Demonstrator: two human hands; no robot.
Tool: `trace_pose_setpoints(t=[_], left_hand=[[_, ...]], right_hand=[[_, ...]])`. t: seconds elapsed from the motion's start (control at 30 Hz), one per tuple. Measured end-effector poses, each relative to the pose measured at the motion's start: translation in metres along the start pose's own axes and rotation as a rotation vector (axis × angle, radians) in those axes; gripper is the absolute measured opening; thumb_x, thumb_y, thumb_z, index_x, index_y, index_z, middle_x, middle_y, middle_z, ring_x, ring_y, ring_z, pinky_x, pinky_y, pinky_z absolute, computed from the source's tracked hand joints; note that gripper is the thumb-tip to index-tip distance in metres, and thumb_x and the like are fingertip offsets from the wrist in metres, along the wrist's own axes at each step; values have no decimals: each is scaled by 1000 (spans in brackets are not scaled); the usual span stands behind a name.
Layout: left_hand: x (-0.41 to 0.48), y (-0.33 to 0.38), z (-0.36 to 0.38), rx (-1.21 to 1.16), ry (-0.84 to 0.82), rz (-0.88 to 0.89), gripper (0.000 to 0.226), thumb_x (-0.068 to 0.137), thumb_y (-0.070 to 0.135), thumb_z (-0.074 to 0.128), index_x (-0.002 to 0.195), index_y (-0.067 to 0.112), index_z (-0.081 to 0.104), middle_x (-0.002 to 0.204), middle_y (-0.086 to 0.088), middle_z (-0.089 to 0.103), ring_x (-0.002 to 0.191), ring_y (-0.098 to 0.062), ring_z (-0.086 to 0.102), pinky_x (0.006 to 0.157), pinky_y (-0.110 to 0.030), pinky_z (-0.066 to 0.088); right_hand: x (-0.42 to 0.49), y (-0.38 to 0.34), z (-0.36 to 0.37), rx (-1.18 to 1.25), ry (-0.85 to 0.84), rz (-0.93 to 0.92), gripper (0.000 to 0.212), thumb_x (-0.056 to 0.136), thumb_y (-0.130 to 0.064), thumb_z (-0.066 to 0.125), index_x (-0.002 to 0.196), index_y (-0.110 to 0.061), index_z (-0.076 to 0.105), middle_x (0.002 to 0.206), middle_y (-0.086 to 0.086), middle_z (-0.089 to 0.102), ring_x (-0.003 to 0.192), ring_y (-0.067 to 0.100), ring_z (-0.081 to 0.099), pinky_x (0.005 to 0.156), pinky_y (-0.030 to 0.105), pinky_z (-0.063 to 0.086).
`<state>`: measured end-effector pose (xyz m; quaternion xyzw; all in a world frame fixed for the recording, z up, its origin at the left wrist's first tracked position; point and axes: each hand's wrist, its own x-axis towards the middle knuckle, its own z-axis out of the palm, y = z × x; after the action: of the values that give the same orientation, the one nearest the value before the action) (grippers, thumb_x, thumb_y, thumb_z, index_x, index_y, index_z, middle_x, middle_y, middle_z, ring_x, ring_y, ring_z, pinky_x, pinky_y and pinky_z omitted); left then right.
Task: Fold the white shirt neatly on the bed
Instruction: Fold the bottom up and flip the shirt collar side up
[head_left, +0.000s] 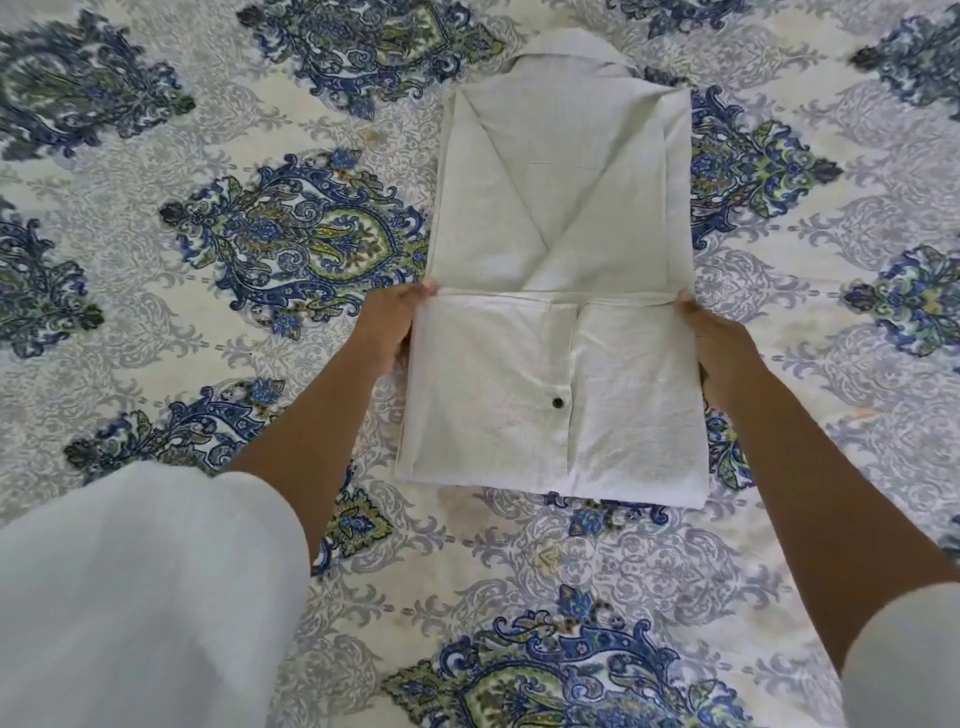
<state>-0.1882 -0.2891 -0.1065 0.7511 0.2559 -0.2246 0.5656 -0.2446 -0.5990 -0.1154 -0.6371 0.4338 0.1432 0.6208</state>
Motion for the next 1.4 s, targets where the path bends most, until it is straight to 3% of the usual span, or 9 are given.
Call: trace_pose_setpoints(t=[0.17,0.33,0.43,0.7,0.9,1.0,1.17,1.27,1.4], left_hand=[[-28,-27,-11,-58,-89,-46,62,73,62,65,100,6,64,104,-12,61,96,-26,56,88,-50,46],[-74,-73,-21,86,-82,-196,11,86,12,63,76,11,58,77,-9,61,66,-21,54,58,-28,44],[-82,-81,-20,73,-30,-220,19,88,4,57,71,11,59,71,-6,61,61,-19,57,56,-24,48],[-89,-86,-19,40,28,-214,23,92,11,55,70,7,57,73,-13,56,58,-21,52,50,-23,48],[-108,-56,29,977,401,342,44,95,36,45,121,0,50,121,-22,53,111,-37,51,88,-45,43],[-100,-60,78,1182,21,831,59,95,39,31,143,4,30,148,-18,35,139,-33,30,114,-46,23],[-36,-65,76,1465,-152,902,70,91,58,-5,148,18,-9,159,-2,-7,144,-19,-13,117,-46,-8],[-32,-53,74,1311,-51,861,68,94,51,5,149,11,6,158,-7,7,145,-22,-1,117,-45,1],[-34,-37,86,1150,133,1016,44,92,31,35,127,10,51,128,-9,56,123,-24,40,100,-40,34]], right_hand=[[-23,18,-16,-53,-12,-6,58,76,-63,61,102,-11,66,108,14,68,98,33,65,90,53,51],[-46,53,-38,-148,-300,131,62,66,-43,78,113,-7,61,117,10,65,108,29,61,98,50,45],[-51,65,-35,-220,-141,55,26,87,-24,63,108,-7,63,112,13,63,108,33,59,96,50,46],[-84,79,-36,-258,-54,17,28,93,-26,54,112,-6,63,103,12,60,93,22,53,78,33,43],[-93,79,-3,-756,428,-537,34,95,-27,47,116,-2,55,112,18,59,107,33,52,90,38,41],[-87,91,35,-1140,167,-886,50,89,-27,35,133,-8,47,140,16,47,131,33,43,105,51,34],[-27,69,32,-1471,37,-885,57,93,-46,2,148,-31,4,156,-5,-7,146,22,-4,113,49,-5],[-15,48,29,-1204,232,-715,50,99,-41,18,148,-27,18,158,2,9,146,24,5,115,47,0],[-25,29,35,-936,267,-959,33,93,-26,43,116,-13,62,123,6,60,128,29,38,105,40,23]])
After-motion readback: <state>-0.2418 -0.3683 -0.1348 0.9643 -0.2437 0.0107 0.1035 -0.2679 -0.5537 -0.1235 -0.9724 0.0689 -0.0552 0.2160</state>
